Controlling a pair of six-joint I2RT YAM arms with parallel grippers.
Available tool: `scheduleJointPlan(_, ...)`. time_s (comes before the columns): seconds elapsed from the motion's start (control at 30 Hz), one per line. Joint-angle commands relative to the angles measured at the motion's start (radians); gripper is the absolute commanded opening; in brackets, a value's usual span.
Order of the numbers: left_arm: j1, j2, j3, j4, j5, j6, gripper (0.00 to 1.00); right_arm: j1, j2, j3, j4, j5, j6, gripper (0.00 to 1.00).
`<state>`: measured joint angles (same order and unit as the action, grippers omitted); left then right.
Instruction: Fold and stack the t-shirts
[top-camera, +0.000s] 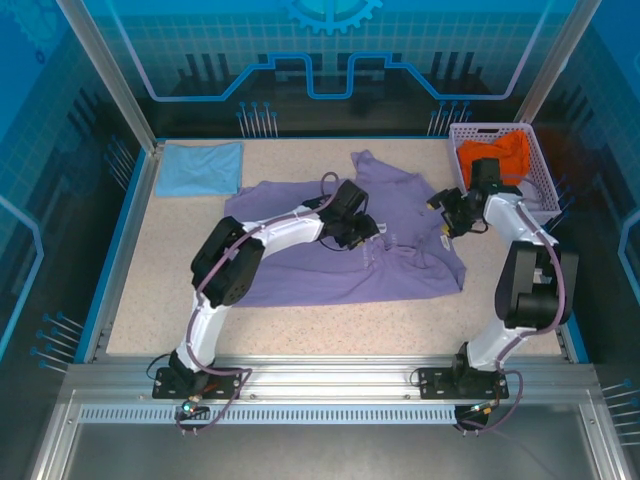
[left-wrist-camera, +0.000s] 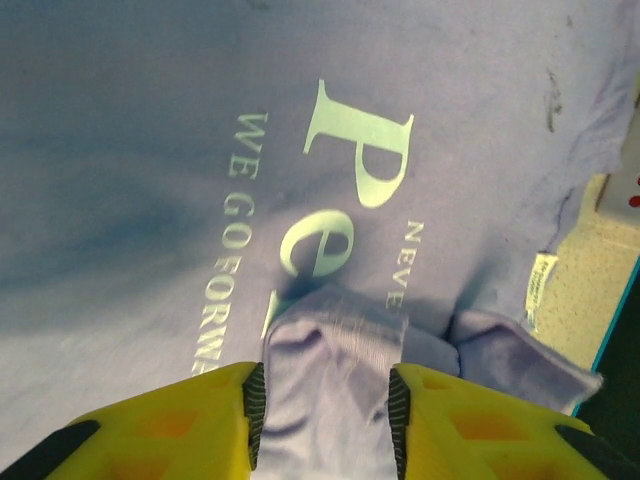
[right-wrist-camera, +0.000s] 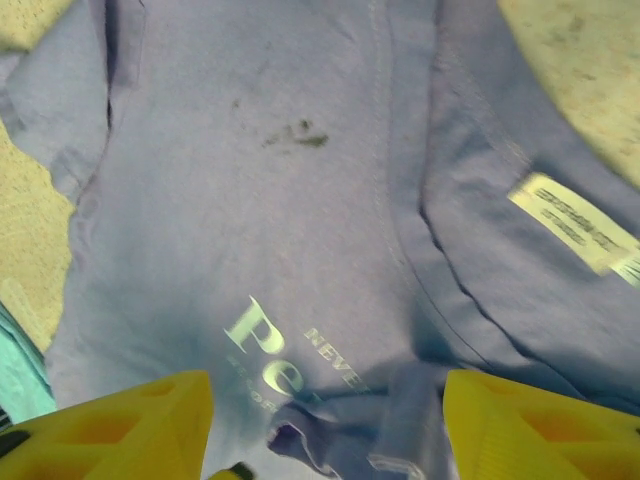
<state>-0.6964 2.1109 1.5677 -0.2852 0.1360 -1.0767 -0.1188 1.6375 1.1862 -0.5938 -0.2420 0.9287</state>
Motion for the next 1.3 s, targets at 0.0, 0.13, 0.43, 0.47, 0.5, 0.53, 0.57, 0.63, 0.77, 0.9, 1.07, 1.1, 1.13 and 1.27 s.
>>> scheduleJointPlan(0.0, -0.027, -0.112, -0.042, 0.082, 0.064, 0.108, 0.28, 0.002, -0.186, -0.128, -0.084, 0.069, -0.114, 0.57)
scheduleJointPlan(0.13, -0.099, -0.088, -0.006, 0.089, 0.219, 0.332, 0.19, 0.001, -0.350, -0.328, -0.093, 0.021, -0.170, 0.35)
scheduleJointPlan(0.43, -0.180, 0.049, 0.089, 0.034, 0.380, 0.627, 0.16, 0.001, -0.345, -0.504, -0.039, -0.045, -0.204, 0.21)
scheduleJointPlan(0.47, -0.182, 0.071, 0.110, 0.029, 0.392, 0.634, 0.18, -0.005, -0.325, -0.506, -0.038, -0.032, -0.207, 0.20)
scheduleJointPlan(0.5, -0.185, 0.099, 0.145, 0.006, 0.395, 0.648, 0.20, -0.017, -0.305, -0.507, -0.035, -0.028, -0.208, 0.19)
scheduleJointPlan(0.53, -0.188, 0.122, 0.180, -0.020, 0.382, 0.658, 0.20, -0.030, -0.291, -0.513, -0.031, -0.031, -0.206, 0.19)
scheduleJointPlan(0.57, -0.192, 0.150, 0.223, -0.048, 0.358, 0.670, 0.20, -0.047, -0.278, -0.522, -0.021, -0.036, -0.202, 0.19)
scheduleJointPlan(0.63, -0.198, 0.199, 0.294, -0.078, 0.309, 0.682, 0.20, -0.073, -0.263, -0.542, -0.003, -0.037, -0.191, 0.18)
scheduleJointPlan(0.77, -0.196, 0.298, 0.444, -0.136, 0.156, 0.696, 0.22, -0.121, -0.263, -0.583, 0.019, -0.025, -0.173, 0.20)
scheduleJointPlan(0.9, -0.189, 0.361, 0.535, -0.152, -0.009, 0.715, 0.26, -0.172, -0.261, -0.609, 0.023, -0.007, -0.168, 0.21)
scheduleJointPlan(1.07, -0.159, 0.437, 0.647, -0.233, -0.174, 0.726, 0.26, -0.212, -0.238, -0.633, 0.035, -0.018, -0.164, 0.22)
scheduleJointPlan(1.1, -0.150, 0.447, 0.661, -0.241, -0.192, 0.722, 0.27, -0.217, -0.232, -0.636, 0.037, -0.020, -0.165, 0.22)
scheduleJointPlan(1.13, -0.143, 0.452, 0.670, -0.241, -0.206, 0.723, 0.26, -0.220, -0.227, -0.639, 0.040, -0.024, -0.166, 0.22)
scheduleJointPlan(1.27, -0.128, 0.450, 0.704, -0.227, -0.260, 0.751, 0.29, -0.227, -0.224, -0.658, 0.057, -0.044, -0.161, 0.22)
